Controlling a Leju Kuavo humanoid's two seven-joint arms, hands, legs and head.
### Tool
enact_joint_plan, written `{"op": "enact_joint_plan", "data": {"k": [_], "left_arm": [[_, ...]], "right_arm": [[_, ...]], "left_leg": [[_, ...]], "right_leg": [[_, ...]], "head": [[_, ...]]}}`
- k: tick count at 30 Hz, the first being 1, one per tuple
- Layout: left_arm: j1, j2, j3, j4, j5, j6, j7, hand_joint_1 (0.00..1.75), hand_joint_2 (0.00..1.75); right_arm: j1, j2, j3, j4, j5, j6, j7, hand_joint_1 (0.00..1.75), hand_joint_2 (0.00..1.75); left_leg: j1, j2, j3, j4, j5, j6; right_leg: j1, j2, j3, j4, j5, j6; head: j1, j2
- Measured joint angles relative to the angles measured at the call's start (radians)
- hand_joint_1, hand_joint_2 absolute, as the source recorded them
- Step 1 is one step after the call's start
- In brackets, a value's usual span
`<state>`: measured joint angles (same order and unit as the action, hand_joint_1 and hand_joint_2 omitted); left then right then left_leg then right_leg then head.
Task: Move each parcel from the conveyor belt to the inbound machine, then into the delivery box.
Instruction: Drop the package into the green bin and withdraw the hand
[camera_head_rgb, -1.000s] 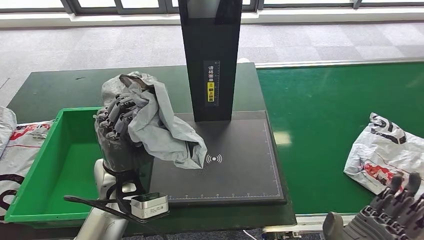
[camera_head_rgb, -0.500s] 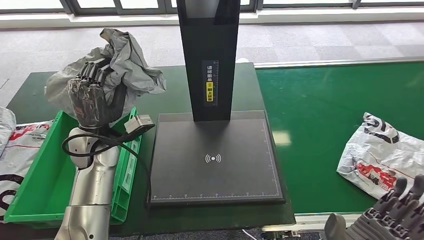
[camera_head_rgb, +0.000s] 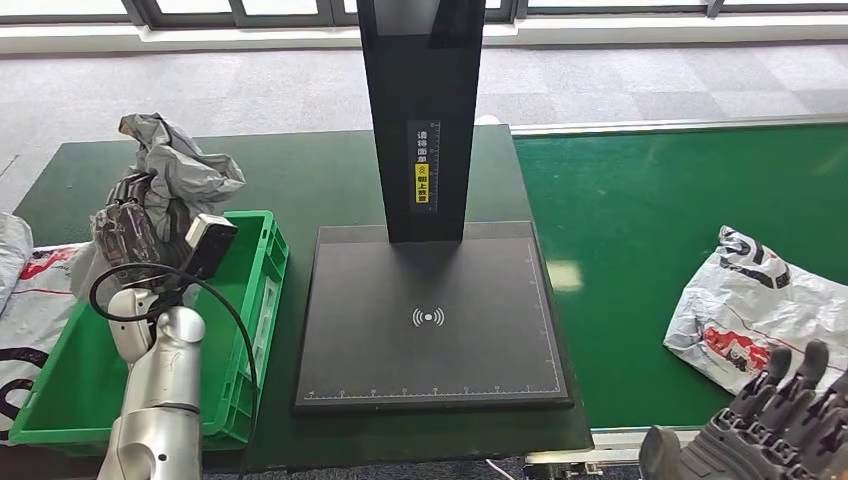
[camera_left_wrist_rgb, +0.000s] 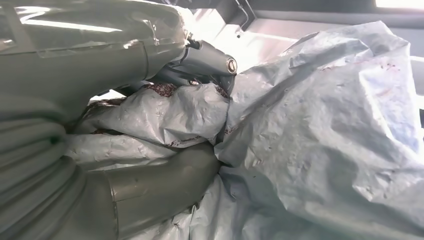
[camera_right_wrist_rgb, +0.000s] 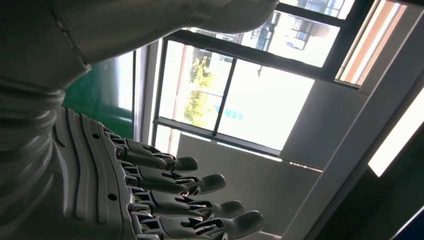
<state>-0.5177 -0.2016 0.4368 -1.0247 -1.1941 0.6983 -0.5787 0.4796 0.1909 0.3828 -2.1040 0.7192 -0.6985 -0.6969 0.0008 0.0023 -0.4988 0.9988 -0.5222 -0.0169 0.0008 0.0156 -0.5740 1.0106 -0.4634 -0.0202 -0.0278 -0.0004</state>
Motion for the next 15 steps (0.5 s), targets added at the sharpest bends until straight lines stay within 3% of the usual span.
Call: {"op": "enact_joint_plan", "data": {"k": [6,7,10,11,14,15], "left_arm": [[-0.005,0.002,0.0,0.029,-0.02,0.0,0.015,1.75,1.75],[-0.006,0.002,0.0,0.032,-0.021,0.0,0.018,1.54,1.75],[-0.007,-0.002,0.0,0.037,0.023,0.0,0.01,0.23,1.75],[-0.007,-0.003,0.0,0.039,0.061,0.0,-0.002,0.0,1.31],[-0.003,-0.007,-0.006,0.043,0.243,-0.007,-0.047,0.0,0.0],[0.002,-0.007,-0.014,0.043,0.315,-0.017,-0.056,0.0,0.0]], "right_arm": [[-0.002,-0.003,0.0,0.001,0.012,0.0,-0.002,0.0,1.75],[-0.002,-0.003,0.0,0.001,0.014,0.0,-0.002,0.0,1.75],[-0.002,-0.003,0.0,0.001,0.015,0.0,-0.002,0.0,1.75],[-0.002,-0.003,0.0,0.001,0.015,0.0,-0.002,0.0,1.75],[-0.003,-0.003,0.0,0.001,0.018,0.0,-0.003,0.0,1.75],[-0.003,-0.003,0.0,0.001,0.02,0.0,-0.003,0.0,1.75]], "left_leg": [[0.0,0.0,0.0,0.0,0.0,0.0],[0.0,0.0,0.0,0.0,0.0,0.0],[0.0,0.0,0.0,0.0,0.0,0.0],[0.0,0.0,0.0,0.0,0.0,0.0],[0.0,0.0,0.0,0.0,0.0,0.0],[0.0,0.0,0.0,0.0,0.0,0.0]], "right_leg": [[0.0,0.0,0.0,0.0,0.0,0.0],[0.0,0.0,0.0,0.0,0.0,0.0],[0.0,0.0,-0.001,0.0,0.0,0.0],[0.0,0.0,-0.001,0.0,0.0,0.0],[0.0,0.0,-0.001,0.0,0.0,0.0],[0.0,0.0,-0.001,0.0,0.0,0.0]], "head": [[0.0,0.0],[0.0,0.0],[0.0,0.0],[0.0,0.0],[0.0,0.0],[0.0,0.0]]}}
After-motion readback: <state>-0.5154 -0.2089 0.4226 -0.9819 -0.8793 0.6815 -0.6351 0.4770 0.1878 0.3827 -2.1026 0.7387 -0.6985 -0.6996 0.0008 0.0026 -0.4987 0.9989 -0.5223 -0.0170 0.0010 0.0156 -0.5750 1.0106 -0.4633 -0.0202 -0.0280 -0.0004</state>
